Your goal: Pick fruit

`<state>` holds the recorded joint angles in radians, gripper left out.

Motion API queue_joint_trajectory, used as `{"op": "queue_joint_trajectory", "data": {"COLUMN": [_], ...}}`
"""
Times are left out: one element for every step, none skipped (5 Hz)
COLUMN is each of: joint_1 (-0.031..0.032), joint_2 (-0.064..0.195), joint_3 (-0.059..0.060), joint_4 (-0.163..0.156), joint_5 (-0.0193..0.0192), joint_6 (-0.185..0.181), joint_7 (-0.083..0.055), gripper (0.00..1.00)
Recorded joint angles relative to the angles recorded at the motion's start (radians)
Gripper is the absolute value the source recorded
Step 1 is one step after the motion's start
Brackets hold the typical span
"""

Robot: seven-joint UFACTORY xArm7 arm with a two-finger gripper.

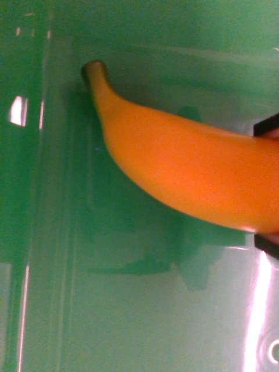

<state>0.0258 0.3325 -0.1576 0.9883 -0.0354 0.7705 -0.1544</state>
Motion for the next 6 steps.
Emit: {"op": "queue_joint_trajectory", "data": {"joint_1": [0.0000,0.0006,0.0006,0.0012,0.0012,0.0020], "joint_2": [0.000,-0.009,-0.009,-0.020,-0.020,-0.032], "joint_3": [0.000,0.000,0.000,0.000,0.000,-0.001], "joint_4": [0.000,0.015,0.015,0.033,0.033,0.054], "joint_5": [0.0000,-0.0010,-0.0010,-0.0023,-0.0023,-0.0037], "joint_6": [0.000,0.024,0.024,0.053,0.053,0.086], "joint_7": [0.000,-0.001,-0.001,-0.001,-0.001,-0.002], "gripper": [1.00,1.00,1.00,1.00,1.00,1.00]}}
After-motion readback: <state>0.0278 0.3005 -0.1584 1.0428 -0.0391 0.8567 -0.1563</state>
